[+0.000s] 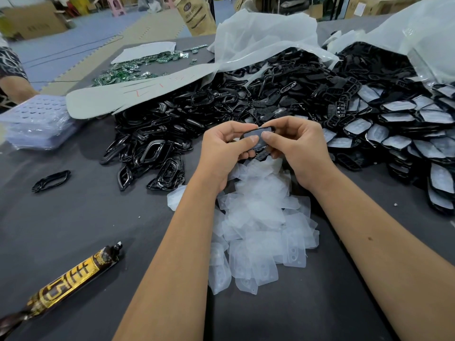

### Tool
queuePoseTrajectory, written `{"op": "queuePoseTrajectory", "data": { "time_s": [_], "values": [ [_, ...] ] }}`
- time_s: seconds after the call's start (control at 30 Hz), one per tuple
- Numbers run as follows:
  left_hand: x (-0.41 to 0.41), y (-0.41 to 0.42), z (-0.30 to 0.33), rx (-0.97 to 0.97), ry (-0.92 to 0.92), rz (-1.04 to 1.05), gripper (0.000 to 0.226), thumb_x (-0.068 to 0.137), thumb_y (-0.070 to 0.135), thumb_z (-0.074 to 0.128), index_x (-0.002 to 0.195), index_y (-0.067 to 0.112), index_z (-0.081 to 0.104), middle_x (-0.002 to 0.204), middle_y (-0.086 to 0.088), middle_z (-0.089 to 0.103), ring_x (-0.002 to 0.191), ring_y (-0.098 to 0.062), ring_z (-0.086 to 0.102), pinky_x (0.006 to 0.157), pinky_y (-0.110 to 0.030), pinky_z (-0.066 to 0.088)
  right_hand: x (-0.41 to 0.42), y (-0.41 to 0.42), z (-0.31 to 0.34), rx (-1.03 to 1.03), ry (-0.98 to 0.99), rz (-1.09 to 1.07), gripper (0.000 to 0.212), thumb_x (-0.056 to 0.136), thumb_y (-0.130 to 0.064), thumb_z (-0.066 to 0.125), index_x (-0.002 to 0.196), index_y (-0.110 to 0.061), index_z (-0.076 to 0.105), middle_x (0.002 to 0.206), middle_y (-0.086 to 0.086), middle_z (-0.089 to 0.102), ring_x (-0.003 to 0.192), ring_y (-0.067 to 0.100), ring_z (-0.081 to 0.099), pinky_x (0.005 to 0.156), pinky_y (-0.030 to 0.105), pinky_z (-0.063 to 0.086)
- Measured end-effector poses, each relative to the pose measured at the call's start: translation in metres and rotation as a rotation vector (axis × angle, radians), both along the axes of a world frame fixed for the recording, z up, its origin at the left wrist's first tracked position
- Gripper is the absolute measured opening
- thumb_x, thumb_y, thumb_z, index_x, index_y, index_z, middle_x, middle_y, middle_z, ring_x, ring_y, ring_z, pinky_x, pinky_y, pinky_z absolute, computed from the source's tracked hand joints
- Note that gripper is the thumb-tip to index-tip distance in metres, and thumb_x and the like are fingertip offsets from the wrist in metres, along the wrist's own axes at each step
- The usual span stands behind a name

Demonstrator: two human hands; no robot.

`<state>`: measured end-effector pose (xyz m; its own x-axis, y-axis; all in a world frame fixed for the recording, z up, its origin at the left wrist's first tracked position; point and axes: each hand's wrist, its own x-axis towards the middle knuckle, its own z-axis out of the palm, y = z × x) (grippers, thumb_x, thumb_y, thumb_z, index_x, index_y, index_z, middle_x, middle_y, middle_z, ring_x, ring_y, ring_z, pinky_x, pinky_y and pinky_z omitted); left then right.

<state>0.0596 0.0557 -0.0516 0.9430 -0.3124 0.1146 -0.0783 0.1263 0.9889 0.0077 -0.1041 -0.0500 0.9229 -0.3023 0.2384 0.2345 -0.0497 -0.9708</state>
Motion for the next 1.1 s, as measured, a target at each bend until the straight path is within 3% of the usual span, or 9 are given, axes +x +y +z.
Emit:
{"op": "queuePoseTrajectory", "data": {
  "time_s": [0.27, 0.4, 0.6, 0.73, 0.87, 0.9, 1.0, 1.1],
  "values": [
    [0.000, -0.001, 0.001, 0.017, 0.012, 0.001, 0.018, 0.088, -0.007, 0.074, 0.095, 0.009, 0.076, 0.074, -0.008, 0.072, 0.054, -0.015, 0.061, 0.054, -0.020, 0.050, 0.003, 0.000, 0.000, 0.010, 0.052, -0.016, 0.010, 0.093, 0.007, 0.066, 0.099, 0.006, 0.074, 0.075, 0.017, 0.069, 0.057, 0.018, 0.061, 0.051, 0.026, 0.052],
    [0.000, -0.002, 0.001, 0.011, 0.025, 0.004, 0.018, 0.088, -0.009, 0.072, 0.094, 0.008, 0.076, 0.073, -0.009, 0.070, 0.053, -0.014, 0.061, 0.053, -0.019, 0.050, 0.004, 0.003, -0.003, -0.065, 0.056, -0.068, 0.015, 0.096, 0.004, 0.062, 0.092, -0.003, 0.075, 0.067, 0.009, 0.068, 0.055, 0.017, 0.062, 0.049, 0.028, 0.053],
    [0.000, 0.002, 0.003, 0.009, 0.029, 0.000, 0.022, 0.088, -0.011, 0.071, 0.097, 0.009, 0.076, 0.074, -0.008, 0.069, 0.054, -0.012, 0.058, 0.053, -0.018, 0.048, 0.001, 0.005, -0.004, -0.205, 0.021, -0.072, 0.010, 0.096, -0.012, 0.070, 0.086, -0.011, 0.072, 0.060, 0.006, 0.068, 0.046, 0.018, 0.061, 0.042, 0.027, 0.048],
    [-0.002, 0.003, 0.004, 0.001, 0.070, -0.023, 0.023, 0.088, -0.012, 0.070, 0.100, 0.007, 0.075, 0.078, -0.013, 0.066, 0.054, -0.012, 0.057, 0.053, -0.017, 0.047, 0.002, 0.005, -0.003, -0.237, 0.031, -0.086, 0.011, 0.096, -0.009, 0.071, 0.085, -0.010, 0.072, 0.063, 0.007, 0.069, 0.047, 0.018, 0.062, 0.043, 0.027, 0.049],
    [-0.001, 0.004, 0.005, -0.042, 0.134, -0.031, 0.024, 0.088, -0.015, 0.067, 0.102, 0.003, 0.074, 0.077, -0.012, 0.067, 0.054, -0.012, 0.055, 0.053, -0.016, 0.046, -0.002, 0.007, -0.002, -0.348, -0.044, -0.101, 0.003, 0.096, -0.009, 0.072, 0.099, -0.009, 0.070, 0.066, 0.008, 0.070, 0.049, 0.021, 0.066, 0.047, 0.034, 0.055],
    [0.000, 0.005, 0.005, -0.059, 0.151, -0.033, 0.024, 0.089, -0.015, 0.066, 0.104, 0.002, 0.073, 0.077, -0.012, 0.066, 0.055, -0.012, 0.055, 0.053, -0.016, 0.046, -0.004, 0.008, -0.002, -0.434, -0.090, -0.127, 0.010, 0.096, -0.012, 0.072, 0.106, -0.010, 0.068, 0.069, 0.005, 0.071, 0.052, 0.020, 0.066, 0.051, 0.034, 0.056],
    [0.002, 0.007, 0.006, -0.104, 0.212, -0.046, 0.022, 0.091, -0.014, 0.062, 0.109, -0.005, 0.071, 0.082, -0.014, 0.066, 0.059, -0.011, 0.054, 0.058, -0.016, 0.047, -0.003, 0.011, 0.001, -0.627, -0.226, -0.153, 0.019, 0.093, -0.009, 0.074, 0.112, -0.009, 0.070, 0.096, 0.003, 0.071, 0.073, 0.017, 0.066, 0.072, 0.033, 0.056],
    [0.004, 0.009, 0.010, -0.246, 0.301, -0.054, 0.023, 0.094, -0.013, 0.056, 0.114, -0.013, 0.066, 0.086, -0.015, 0.067, 0.063, -0.010, 0.056, 0.057, -0.012, 0.049, -0.003, 0.014, 0.003, -0.715, -0.332, -0.090, 0.018, 0.096, -0.008, 0.073, 0.113, -0.005, 0.076, 0.104, 0.009, 0.068, 0.089, 0.019, 0.063, 0.084, 0.028, 0.052]
  ]
}}
